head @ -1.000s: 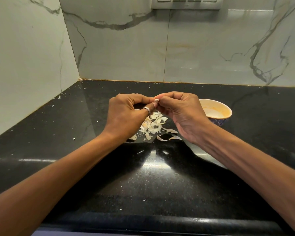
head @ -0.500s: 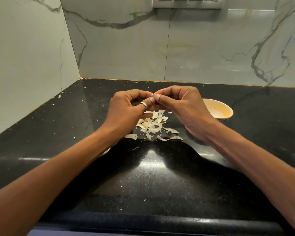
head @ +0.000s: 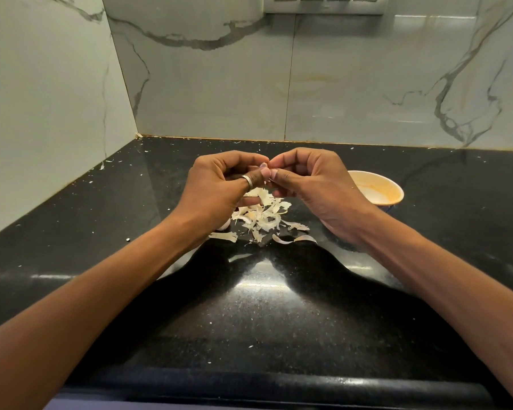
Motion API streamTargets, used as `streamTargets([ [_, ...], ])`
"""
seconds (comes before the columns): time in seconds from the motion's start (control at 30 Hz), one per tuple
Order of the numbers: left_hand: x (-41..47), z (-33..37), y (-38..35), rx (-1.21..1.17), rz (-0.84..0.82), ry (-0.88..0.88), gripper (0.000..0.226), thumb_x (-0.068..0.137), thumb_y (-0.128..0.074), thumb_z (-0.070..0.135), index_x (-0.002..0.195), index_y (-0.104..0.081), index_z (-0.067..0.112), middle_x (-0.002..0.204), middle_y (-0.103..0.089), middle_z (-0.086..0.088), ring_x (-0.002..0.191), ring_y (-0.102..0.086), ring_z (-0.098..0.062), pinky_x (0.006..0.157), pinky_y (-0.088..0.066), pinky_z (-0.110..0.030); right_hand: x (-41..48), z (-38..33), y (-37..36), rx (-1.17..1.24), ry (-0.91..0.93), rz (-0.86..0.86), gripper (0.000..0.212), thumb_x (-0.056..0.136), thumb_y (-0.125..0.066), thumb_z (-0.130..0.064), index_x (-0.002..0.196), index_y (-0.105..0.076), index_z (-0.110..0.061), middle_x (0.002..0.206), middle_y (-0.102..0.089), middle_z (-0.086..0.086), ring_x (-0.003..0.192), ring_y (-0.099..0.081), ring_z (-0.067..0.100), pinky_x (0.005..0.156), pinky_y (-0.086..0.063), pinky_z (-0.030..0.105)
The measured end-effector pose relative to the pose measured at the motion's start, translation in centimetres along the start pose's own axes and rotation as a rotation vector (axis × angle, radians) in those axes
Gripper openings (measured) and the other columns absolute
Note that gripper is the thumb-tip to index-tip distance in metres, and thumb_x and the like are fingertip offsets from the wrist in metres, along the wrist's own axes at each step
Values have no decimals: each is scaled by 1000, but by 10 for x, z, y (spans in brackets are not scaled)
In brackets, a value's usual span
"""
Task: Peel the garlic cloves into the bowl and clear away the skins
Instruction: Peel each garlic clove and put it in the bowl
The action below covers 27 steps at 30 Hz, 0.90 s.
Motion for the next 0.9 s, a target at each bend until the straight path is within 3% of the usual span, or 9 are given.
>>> streamTargets([
  [0.27,1,-6,1,44,12,31,13,94,-69,10,107,-73,12,98,-74,-11,90,-72,-14,67,-61,-30,-1,-2,-1,-93,4,9,7,94,-67,2,100,-71,-1,90,-73,23,73,-67,15,67,-57,20],
  [0.6,0,-9,-1,24,-7,98,13,94,-66,5,100,-74,12,86,-74,-4,79,-70,-10,68,-62,-30,2,-4,9,-231,57,80,6,93,-69,-3,96,-75,-5,81,-75,10,71,-69,11,74,-62,30],
  [0.8,1,-11,-2,2,-15,121,12,95,-66,6,105,-71,9,88,-75,-5,76,-69,-9,67,-61,-30,2,-11,18,-273,97,154,8,92,-69,-8,89,-76,-12,80,-73,8,73,-67,13,67,-58,29],
  [0.9,2,-11,0,-10,-6,114,12,94,-68,9,105,-71,9,96,-75,-10,79,-70,-9,68,-62,-31,1,-11,20,-324,82,165,10,89,-72,-16,80,-77,-17,78,-74,4,73,-65,12,69,-62,37],
])
Point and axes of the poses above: each hand's wrist, its own x-axis towards the middle knuckle, its own y-axis out of the back of the hand, z = x × y, the point moved 9 cm from there along x, towards the middle knuckle
